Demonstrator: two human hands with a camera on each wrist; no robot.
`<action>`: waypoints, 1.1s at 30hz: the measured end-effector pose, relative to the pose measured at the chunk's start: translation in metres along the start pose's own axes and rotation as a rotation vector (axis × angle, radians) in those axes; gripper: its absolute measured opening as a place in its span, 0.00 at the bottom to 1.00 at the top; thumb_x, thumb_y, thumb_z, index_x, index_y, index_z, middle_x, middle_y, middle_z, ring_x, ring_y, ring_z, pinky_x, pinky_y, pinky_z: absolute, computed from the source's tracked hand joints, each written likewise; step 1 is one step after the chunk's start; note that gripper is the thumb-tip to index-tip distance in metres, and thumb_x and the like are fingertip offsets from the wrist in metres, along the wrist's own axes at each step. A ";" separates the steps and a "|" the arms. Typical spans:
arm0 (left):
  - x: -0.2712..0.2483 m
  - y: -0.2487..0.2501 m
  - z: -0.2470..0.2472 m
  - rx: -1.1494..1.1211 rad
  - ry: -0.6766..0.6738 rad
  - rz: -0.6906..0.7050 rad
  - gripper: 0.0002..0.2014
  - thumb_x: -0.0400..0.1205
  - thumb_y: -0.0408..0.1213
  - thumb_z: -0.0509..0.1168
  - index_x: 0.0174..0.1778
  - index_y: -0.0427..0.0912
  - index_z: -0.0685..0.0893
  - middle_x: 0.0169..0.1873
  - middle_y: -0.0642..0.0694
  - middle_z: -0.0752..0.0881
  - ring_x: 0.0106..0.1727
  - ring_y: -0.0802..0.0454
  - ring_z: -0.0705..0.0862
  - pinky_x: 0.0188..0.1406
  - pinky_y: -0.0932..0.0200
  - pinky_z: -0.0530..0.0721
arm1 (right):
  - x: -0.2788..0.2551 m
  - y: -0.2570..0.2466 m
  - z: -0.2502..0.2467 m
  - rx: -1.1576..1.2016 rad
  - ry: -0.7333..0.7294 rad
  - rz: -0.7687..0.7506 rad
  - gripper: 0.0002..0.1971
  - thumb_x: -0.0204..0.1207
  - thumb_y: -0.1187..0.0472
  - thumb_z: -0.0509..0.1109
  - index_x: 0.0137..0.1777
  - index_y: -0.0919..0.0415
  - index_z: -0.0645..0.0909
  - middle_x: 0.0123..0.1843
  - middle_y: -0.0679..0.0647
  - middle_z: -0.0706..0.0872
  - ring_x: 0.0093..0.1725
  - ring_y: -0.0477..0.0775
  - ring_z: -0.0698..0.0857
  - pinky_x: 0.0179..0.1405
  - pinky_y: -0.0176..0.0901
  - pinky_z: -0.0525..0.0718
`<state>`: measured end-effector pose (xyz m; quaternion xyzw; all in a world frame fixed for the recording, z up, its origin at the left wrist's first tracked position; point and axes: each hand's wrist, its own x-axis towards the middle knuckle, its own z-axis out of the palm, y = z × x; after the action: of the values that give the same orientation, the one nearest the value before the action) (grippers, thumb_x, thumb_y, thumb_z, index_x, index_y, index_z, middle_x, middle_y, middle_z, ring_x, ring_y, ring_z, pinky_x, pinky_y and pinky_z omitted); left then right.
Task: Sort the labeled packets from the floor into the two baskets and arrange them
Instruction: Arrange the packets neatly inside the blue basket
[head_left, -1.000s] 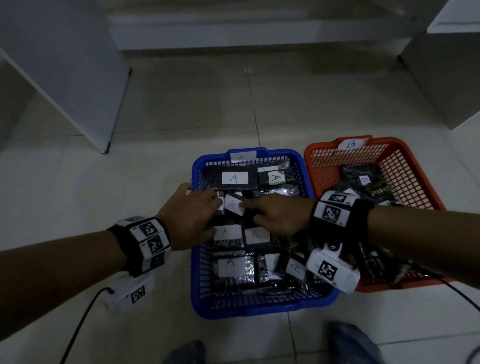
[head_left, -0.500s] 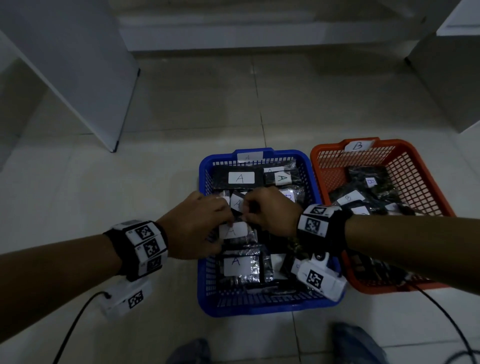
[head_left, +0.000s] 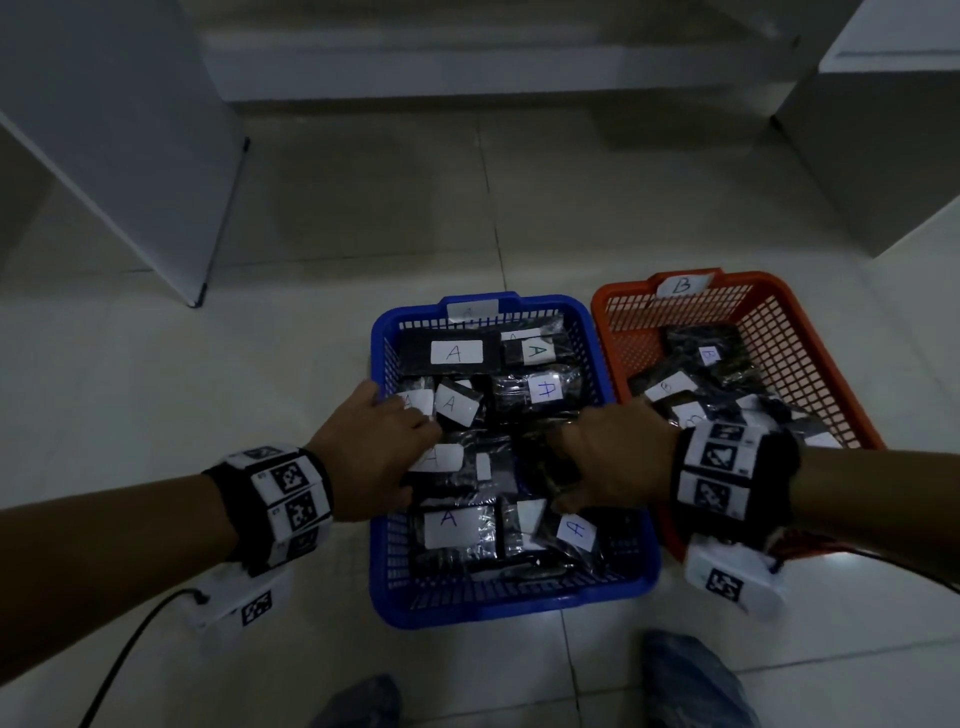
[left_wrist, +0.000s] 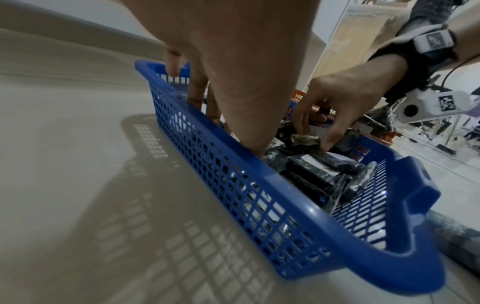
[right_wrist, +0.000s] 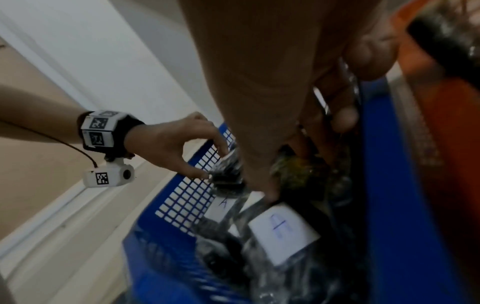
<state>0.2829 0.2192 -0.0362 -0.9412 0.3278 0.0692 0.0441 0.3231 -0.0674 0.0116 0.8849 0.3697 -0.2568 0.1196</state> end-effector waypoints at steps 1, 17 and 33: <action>0.001 0.001 -0.002 0.001 0.012 -0.003 0.25 0.65 0.62 0.72 0.52 0.51 0.82 0.41 0.53 0.84 0.41 0.48 0.82 0.46 0.51 0.68 | 0.000 -0.002 0.002 0.018 0.017 0.015 0.28 0.72 0.30 0.69 0.57 0.53 0.80 0.52 0.52 0.88 0.46 0.55 0.87 0.38 0.44 0.78; 0.004 0.002 -0.010 -0.121 -0.129 0.025 0.22 0.75 0.52 0.72 0.64 0.49 0.82 0.53 0.48 0.85 0.48 0.44 0.85 0.57 0.46 0.77 | 0.051 0.005 0.001 0.864 0.079 0.015 0.08 0.85 0.57 0.69 0.52 0.62 0.84 0.42 0.54 0.93 0.34 0.49 0.92 0.35 0.43 0.90; 0.005 -0.003 -0.002 -0.147 -0.026 0.055 0.25 0.74 0.57 0.73 0.64 0.51 0.81 0.52 0.52 0.83 0.49 0.50 0.84 0.53 0.51 0.75 | 0.038 0.004 -0.007 0.538 0.176 -0.077 0.09 0.82 0.52 0.71 0.51 0.56 0.87 0.46 0.49 0.91 0.39 0.46 0.88 0.43 0.46 0.89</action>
<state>0.2891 0.2181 -0.0347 -0.9316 0.3468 0.1062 -0.0230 0.3508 -0.0446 -0.0034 0.8891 0.3307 -0.2722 -0.1617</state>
